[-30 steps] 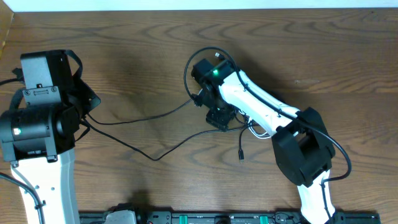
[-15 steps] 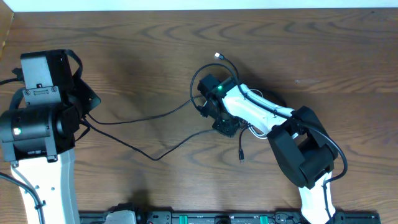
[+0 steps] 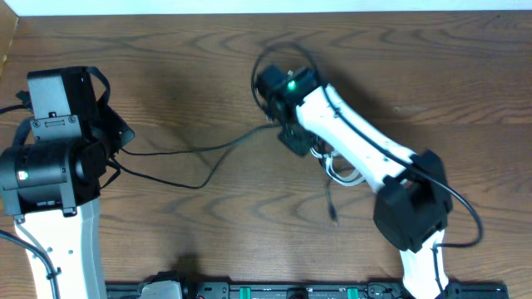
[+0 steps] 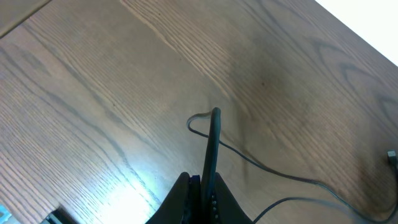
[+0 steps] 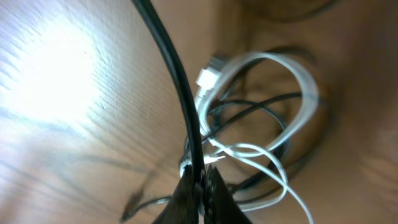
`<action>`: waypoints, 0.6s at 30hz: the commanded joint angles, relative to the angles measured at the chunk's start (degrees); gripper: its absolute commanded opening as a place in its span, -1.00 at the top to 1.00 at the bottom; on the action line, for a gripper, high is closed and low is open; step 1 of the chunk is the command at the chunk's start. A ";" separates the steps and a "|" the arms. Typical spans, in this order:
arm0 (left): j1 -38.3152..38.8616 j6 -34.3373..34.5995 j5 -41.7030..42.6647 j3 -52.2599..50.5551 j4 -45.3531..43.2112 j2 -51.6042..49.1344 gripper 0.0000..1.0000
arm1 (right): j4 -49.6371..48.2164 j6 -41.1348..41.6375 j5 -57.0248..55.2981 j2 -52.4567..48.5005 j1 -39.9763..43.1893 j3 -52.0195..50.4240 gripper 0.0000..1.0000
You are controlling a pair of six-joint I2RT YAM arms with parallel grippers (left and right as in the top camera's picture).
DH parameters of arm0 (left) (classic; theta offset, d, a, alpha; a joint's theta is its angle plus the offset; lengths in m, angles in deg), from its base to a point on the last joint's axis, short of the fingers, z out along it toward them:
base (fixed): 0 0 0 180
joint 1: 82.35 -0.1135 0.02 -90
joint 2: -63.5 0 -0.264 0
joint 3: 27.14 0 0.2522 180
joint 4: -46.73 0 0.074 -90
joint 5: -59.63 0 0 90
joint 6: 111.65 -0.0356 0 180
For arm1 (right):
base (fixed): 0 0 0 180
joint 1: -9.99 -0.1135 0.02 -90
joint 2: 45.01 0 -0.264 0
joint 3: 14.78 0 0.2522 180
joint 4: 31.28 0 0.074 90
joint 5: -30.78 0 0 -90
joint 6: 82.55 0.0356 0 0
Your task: Untangle cables
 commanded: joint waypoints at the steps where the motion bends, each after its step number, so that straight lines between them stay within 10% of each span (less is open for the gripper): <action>1: -0.22 0.76 -0.15 0.59 0.26 -0.11 0.84 | 1.53 8.00 -2.40 6.99 0.76 10.08 0.98; 18: -0.22 0.76 -0.15 0.59 0.24 -0.11 0.83 | -5.35 10.45 1.55 26.40 8.50 20.79 0.98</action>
